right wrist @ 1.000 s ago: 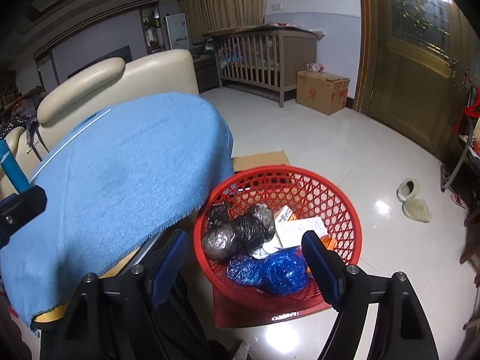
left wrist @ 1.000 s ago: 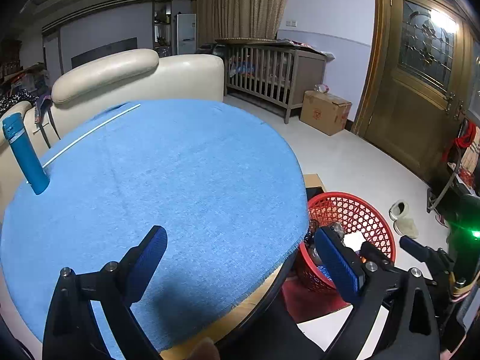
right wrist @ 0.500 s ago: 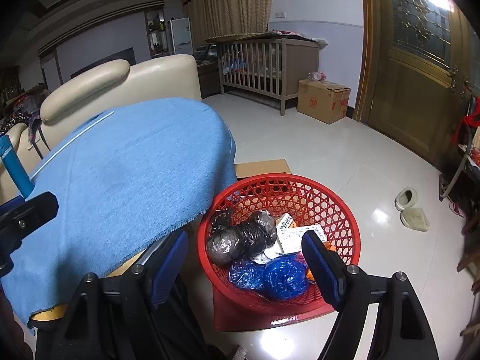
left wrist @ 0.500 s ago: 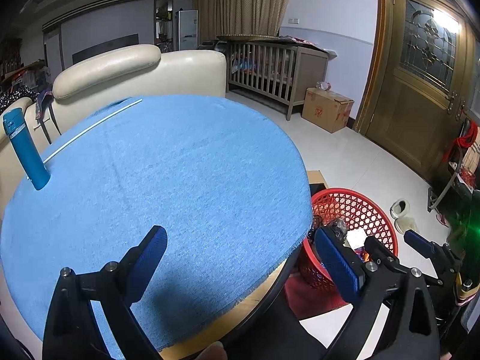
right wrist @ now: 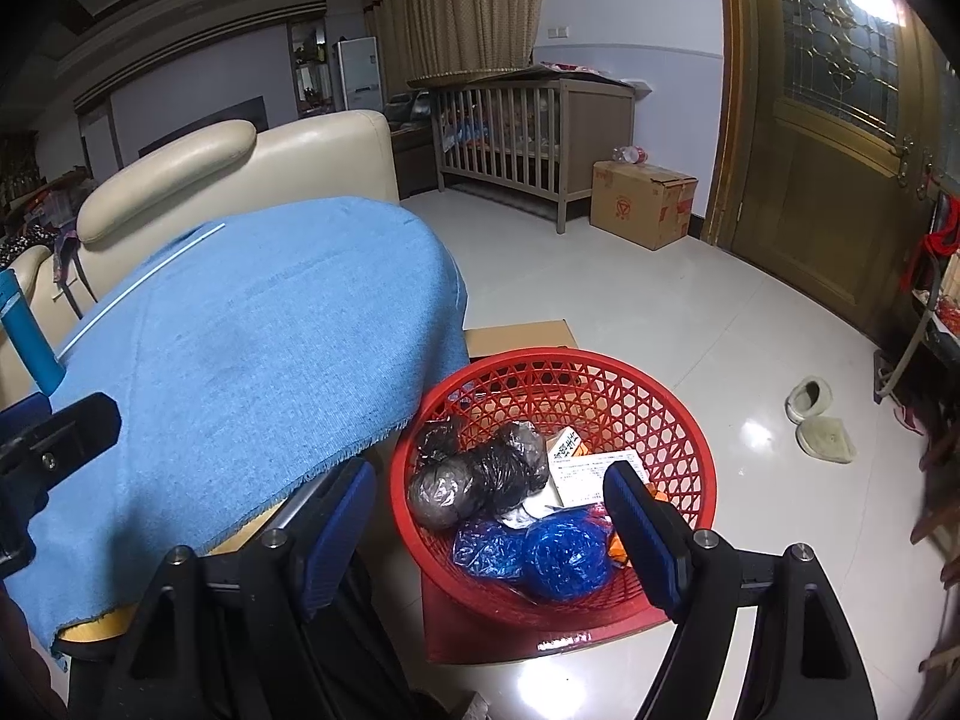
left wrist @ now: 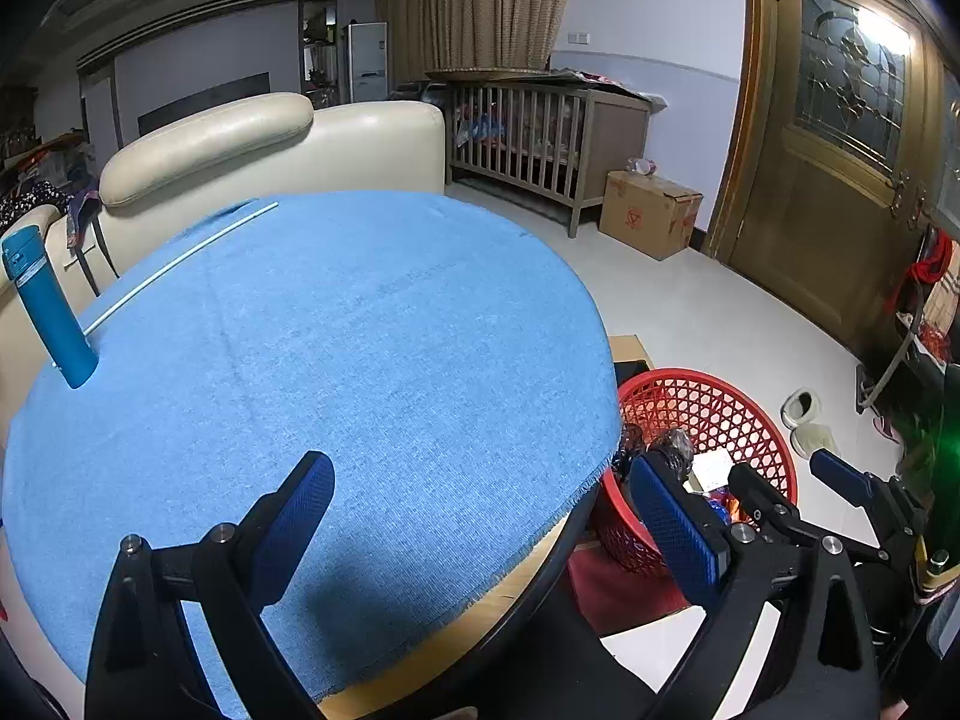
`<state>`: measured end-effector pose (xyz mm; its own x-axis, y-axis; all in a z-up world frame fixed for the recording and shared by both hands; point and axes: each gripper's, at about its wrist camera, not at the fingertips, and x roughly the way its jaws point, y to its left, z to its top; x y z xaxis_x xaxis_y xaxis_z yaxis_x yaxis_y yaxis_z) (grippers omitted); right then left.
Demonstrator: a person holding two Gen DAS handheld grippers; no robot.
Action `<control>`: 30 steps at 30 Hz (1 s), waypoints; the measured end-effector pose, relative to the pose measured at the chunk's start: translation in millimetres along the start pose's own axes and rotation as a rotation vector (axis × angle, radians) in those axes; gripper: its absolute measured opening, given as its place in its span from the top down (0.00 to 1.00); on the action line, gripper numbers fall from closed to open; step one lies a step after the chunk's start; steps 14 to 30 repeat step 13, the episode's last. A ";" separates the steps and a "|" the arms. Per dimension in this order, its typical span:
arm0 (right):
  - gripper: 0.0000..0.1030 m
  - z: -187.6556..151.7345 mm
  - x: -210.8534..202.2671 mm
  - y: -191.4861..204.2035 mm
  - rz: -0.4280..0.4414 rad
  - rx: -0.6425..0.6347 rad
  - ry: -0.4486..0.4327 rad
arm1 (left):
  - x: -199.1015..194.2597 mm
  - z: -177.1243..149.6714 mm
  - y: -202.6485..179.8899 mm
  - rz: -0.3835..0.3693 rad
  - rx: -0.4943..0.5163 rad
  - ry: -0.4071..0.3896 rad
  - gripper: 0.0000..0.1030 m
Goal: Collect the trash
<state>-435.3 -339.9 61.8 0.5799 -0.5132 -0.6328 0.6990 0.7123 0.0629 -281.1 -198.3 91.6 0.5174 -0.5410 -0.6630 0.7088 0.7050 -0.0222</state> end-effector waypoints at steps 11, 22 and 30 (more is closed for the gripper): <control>0.21 -1.1 1.3 -0.3 -0.005 0.000 0.004 | -2.2 -2.5 -4.6 -0.009 0.023 -0.009 0.04; 0.21 -1.6 2.0 -0.5 -0.005 0.000 0.006 | -1.7 -2.8 -5.3 -0.013 0.024 -0.003 0.04; 0.21 -1.6 2.0 -0.5 -0.005 0.000 0.006 | -1.7 -2.8 -5.3 -0.013 0.024 -0.003 0.04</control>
